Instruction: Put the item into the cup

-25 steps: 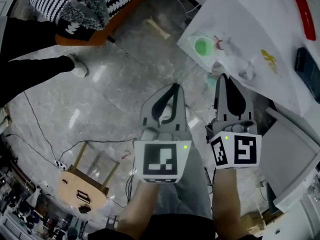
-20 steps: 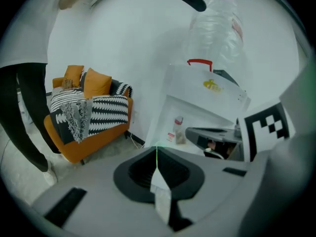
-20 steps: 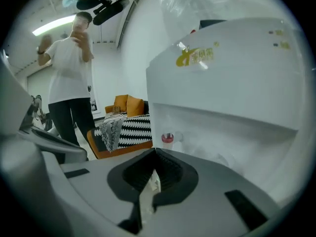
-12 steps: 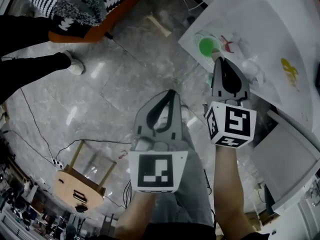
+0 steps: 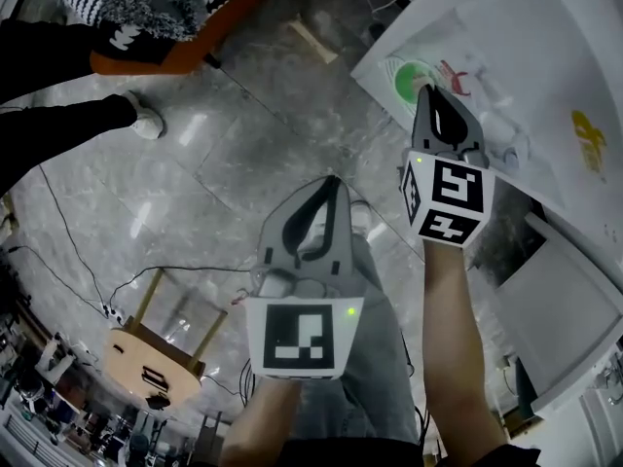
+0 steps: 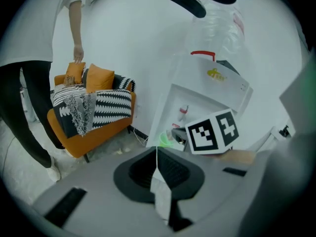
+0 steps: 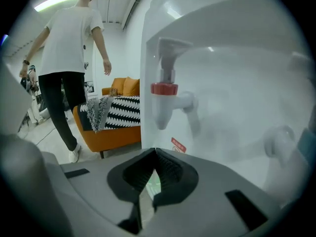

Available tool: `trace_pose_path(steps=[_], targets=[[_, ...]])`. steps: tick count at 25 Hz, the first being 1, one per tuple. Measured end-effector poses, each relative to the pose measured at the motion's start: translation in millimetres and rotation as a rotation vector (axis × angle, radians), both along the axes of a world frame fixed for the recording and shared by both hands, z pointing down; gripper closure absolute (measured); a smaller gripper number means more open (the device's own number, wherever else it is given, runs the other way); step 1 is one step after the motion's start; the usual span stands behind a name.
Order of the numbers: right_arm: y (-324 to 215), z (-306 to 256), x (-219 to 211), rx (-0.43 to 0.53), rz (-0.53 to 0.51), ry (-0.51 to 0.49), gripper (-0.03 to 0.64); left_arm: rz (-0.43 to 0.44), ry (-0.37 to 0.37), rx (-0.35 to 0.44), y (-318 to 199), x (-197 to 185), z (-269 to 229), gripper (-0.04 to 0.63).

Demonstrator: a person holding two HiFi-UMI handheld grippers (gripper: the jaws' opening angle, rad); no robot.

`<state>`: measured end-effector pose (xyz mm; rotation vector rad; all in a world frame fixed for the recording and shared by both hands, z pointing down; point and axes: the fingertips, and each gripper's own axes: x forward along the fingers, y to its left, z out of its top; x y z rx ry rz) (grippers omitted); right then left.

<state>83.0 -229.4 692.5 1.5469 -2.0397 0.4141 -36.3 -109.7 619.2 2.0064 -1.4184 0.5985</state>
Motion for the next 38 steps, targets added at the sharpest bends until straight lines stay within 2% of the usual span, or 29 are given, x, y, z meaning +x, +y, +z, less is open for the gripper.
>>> trace_pose_path(steps=[4,12,20,28,32,35,38], targets=[[-5.2,4.0,0.7,0.01,0.008,0.021,0.604,-0.008,-0.008,0.004,2.8,-4.5,0.1,0.581],[1.9,-7.9,0.6,0.043,0.023,0.001,0.604,-0.016,-0.012,0.007,8.8,-9.0,-0.8,0.581],[26.2,-31.4,-0.2,0.079,0.037,-0.079,0.606,-0.041,-0.016,0.043,9.0,-12.5,-14.6,0.581],[64.9,-81.1,-5.9,0.112,0.031,-0.132,0.606,-0.039,-0.012,0.113,15.5,-9.7,-51.8,0.581],[89.4,-115.1,-7.7,0.118,0.028,-0.162,0.606,-0.086,0.014,0.133,21.1,-11.7,-81.8,0.581],[105.9,-142.6,-4.6,0.117,0.047,-0.189,0.606,-0.083,0.0,0.144,26.7,-13.5,-105.9,0.581],[111.0,-180.1,-3.6,0.147,0.058,-0.214,0.606,-0.072,-0.018,0.201,25.3,-16.8,-139.3,0.581]])
